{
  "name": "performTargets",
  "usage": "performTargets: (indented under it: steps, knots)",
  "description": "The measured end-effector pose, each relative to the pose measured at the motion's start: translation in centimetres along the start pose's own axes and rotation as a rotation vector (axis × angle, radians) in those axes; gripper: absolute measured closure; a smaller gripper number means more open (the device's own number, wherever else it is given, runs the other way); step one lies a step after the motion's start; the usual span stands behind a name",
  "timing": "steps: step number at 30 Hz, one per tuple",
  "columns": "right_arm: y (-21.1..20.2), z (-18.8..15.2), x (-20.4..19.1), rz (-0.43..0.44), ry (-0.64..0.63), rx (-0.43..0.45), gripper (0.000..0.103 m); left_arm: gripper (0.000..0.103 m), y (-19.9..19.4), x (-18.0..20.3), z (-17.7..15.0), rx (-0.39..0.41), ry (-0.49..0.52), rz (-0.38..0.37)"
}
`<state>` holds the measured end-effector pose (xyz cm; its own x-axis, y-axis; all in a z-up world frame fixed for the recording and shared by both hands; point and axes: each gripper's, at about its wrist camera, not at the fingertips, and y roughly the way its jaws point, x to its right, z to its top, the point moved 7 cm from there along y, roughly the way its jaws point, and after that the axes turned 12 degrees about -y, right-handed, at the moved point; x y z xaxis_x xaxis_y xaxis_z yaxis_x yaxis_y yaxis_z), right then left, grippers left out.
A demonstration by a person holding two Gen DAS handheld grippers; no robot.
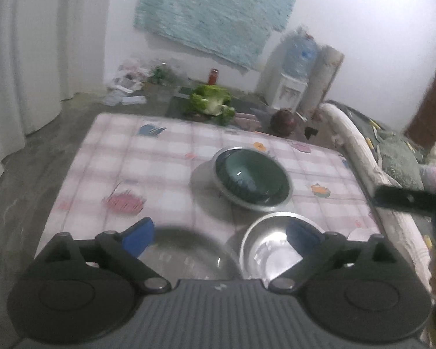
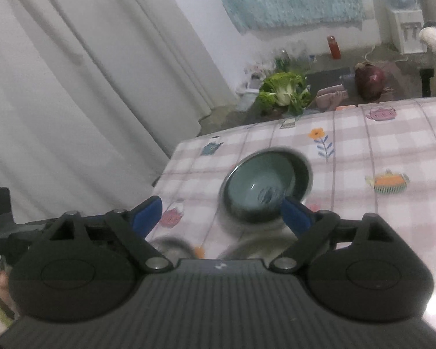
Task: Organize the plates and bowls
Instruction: 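Lower the nested bowls onto the table and open both grippers, then move both open grippers to the rim of the large steel basin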
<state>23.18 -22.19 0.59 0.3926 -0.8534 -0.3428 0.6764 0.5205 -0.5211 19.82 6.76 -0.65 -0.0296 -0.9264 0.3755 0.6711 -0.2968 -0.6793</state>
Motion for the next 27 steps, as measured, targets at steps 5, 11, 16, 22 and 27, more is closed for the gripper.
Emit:
performTargets:
  steps: [5,11,16,22,27]
  knots:
    - [-2.4,-6.3,-3.9,0.029,0.021,0.007,0.013,0.004,-3.2,-3.6,-4.9,0.094,-0.064,0.068]
    - [-0.2,-13.5,-8.4,0.072,0.055,-0.064,0.013,0.004,-2.9,-6.4,-9.7,0.138,-0.026,0.215]
    - [2.8,-16.9,-10.1,0.077,0.119,-0.108,0.019,0.008,-1.5,-8.6,-11.1,0.125,-0.050,0.240]
    - [6.5,-18.6,-10.0,0.033,0.210,-0.120,0.047,0.015,1.0,-10.1,-10.8,0.128,-0.050,0.272]
    - [8.9,-18.5,-9.5,-0.011,0.234,-0.113,0.061,0.034,3.0,-10.9,-10.9,0.089,-0.024,0.305]
